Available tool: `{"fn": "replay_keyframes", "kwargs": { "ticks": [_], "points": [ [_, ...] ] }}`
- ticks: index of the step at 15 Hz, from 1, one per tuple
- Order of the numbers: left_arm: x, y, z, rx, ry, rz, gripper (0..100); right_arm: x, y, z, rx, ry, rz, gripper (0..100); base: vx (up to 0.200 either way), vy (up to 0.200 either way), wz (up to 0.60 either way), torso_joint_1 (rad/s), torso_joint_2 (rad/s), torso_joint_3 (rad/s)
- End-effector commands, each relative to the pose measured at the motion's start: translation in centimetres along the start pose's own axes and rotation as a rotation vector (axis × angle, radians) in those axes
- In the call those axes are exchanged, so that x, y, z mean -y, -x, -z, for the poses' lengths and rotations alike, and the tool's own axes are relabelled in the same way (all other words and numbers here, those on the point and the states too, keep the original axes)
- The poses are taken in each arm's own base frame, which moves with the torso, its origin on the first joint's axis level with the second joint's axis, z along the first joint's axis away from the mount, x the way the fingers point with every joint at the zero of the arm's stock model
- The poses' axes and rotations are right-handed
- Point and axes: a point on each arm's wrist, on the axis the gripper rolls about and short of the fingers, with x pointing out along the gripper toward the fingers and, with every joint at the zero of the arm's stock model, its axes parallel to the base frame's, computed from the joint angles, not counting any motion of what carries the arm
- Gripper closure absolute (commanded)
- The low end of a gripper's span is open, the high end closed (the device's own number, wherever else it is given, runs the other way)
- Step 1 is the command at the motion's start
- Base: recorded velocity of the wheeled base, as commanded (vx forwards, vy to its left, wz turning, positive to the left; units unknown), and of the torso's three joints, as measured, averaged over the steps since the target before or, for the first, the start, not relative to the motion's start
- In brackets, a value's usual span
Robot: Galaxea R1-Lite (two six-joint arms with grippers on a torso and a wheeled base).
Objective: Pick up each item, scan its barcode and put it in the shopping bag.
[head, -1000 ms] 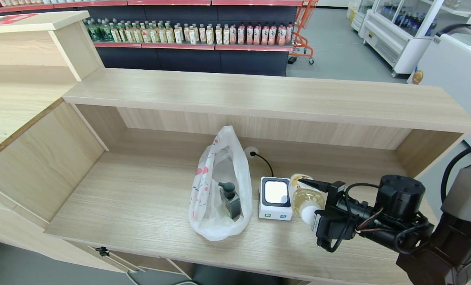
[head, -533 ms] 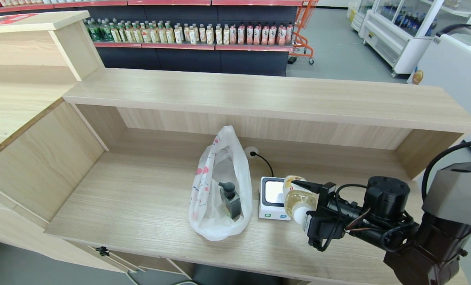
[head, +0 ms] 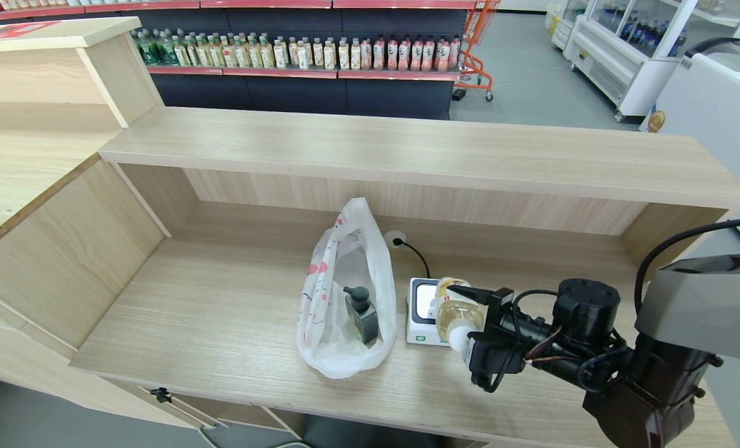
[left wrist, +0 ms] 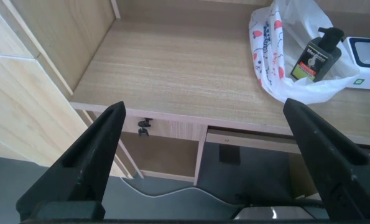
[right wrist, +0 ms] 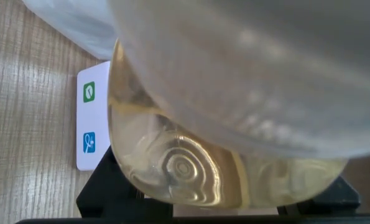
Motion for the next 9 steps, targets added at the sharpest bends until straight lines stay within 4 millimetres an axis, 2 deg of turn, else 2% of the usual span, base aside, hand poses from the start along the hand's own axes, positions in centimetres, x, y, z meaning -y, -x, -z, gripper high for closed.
{"fn": "replay_keyframes", "kwargs": {
  "ticks": [1,9],
  "points": [
    [0.0,0.0,0.0,0.001,0.0,0.0,0,-0.5,-0.4,0.1,0.001,-0.003,-0.011,100,0.0,0.0,0.0,0.0,0.0,0.0],
    [0.0,0.0,0.0,0.001,0.0,0.0,0,-0.8,-1.6,0.1,0.019,0.006,-0.003,100,0.0,0.0,0.0,0.0,0.0,0.0]
  ]
}}
